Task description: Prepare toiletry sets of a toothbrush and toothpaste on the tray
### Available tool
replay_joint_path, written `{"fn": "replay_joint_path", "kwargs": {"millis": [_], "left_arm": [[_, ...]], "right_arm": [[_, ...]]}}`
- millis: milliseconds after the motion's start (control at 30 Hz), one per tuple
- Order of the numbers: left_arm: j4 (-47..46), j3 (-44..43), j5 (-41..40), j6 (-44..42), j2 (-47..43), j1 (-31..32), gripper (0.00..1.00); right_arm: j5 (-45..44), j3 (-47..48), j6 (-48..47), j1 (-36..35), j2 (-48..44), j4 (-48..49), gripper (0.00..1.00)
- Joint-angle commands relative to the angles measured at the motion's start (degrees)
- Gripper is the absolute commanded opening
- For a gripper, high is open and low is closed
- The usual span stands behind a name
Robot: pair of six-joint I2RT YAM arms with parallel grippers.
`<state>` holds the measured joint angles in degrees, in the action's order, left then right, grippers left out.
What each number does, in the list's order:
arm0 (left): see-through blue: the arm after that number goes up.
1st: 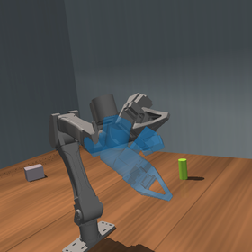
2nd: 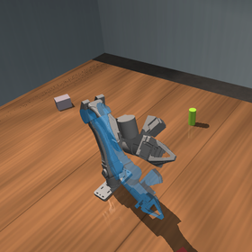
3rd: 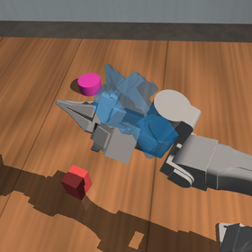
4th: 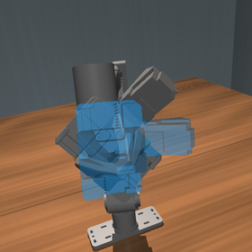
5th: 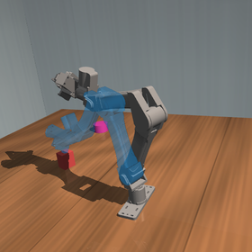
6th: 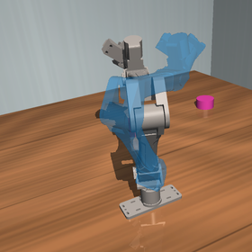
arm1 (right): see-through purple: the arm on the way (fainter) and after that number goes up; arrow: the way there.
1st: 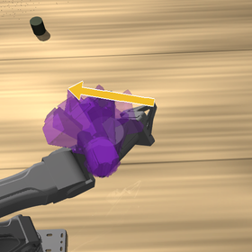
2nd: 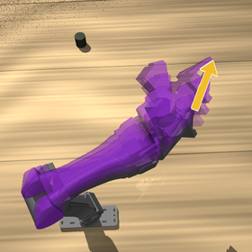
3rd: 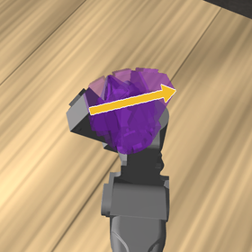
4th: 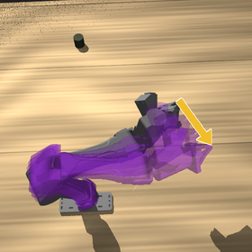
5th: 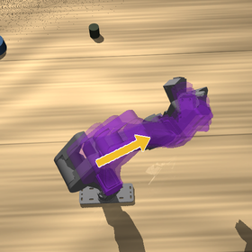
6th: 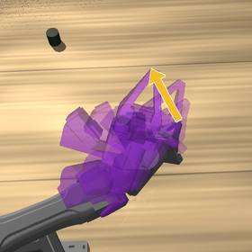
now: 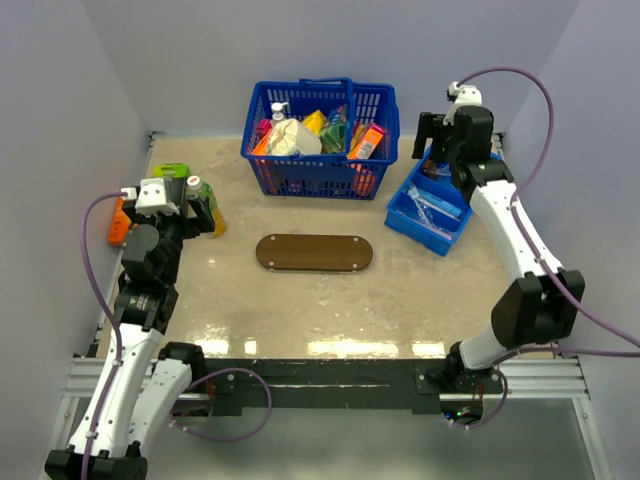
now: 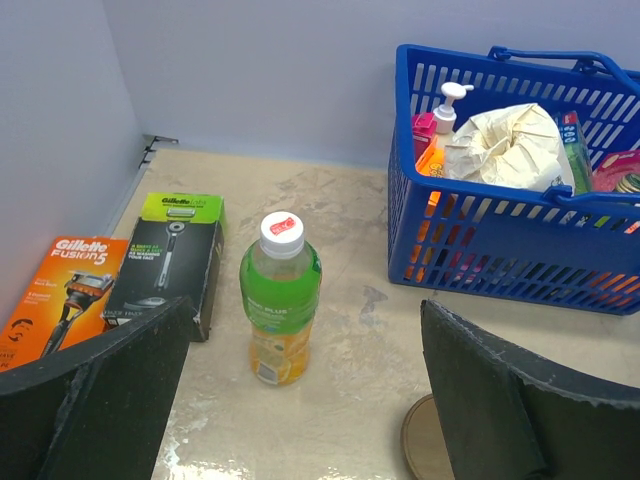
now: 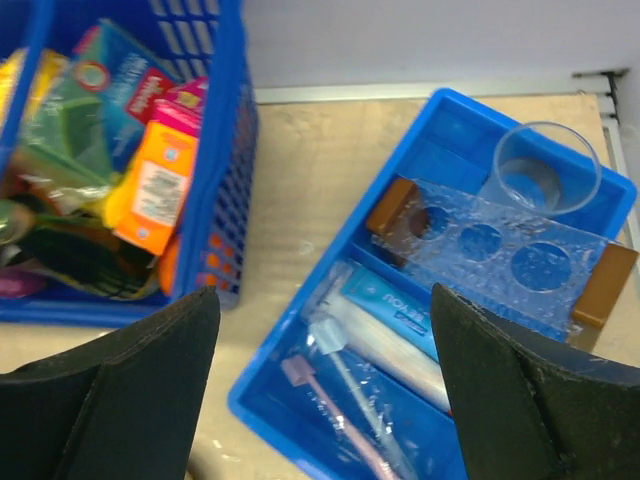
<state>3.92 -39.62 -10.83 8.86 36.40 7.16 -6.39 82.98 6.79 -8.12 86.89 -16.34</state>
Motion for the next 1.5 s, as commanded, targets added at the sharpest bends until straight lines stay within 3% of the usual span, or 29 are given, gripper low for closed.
{"fn": "replay_joint_path", "kwargs": {"millis": [0,100,333,733,1067,1467], "left_arm": [[-2.52,-0.11,0.11,-0.43,-0.11,-0.21,1.0],[-1.37,-0.46,-0.59,0.01,-0.71,-0.21,1.0],[-1.73,0.06,0.37,0.45,-1.51,-0.13,1.0],[-1.37,0.06,3.01,-0.42,-0.63,-0.13,1.0],[-1.46,-0.02,3.62,-0.16,0.34,-0.13,1.0],[-1.37,-0.02,4.77,-0.6,0.25,-0.13,1.0]], "right_arm": [[-0.28,8.33,-2.03,3.9,3.1,-3.95,0.86],[-2.66,12.19,-4.23,6.97,7.49,-6.76,0.78],[-8.02,24.13,-10.03,11.72,18.56,-13.98,0.72],[-4.51,40.67,-19.97,12.86,34.48,-17.93,0.61],[4.1,41.12,-20.41,13.74,39.58,-20.84,0.52],[2.09,41.21,-20.94,13.74,42.31,-19.35,0.45]]}}
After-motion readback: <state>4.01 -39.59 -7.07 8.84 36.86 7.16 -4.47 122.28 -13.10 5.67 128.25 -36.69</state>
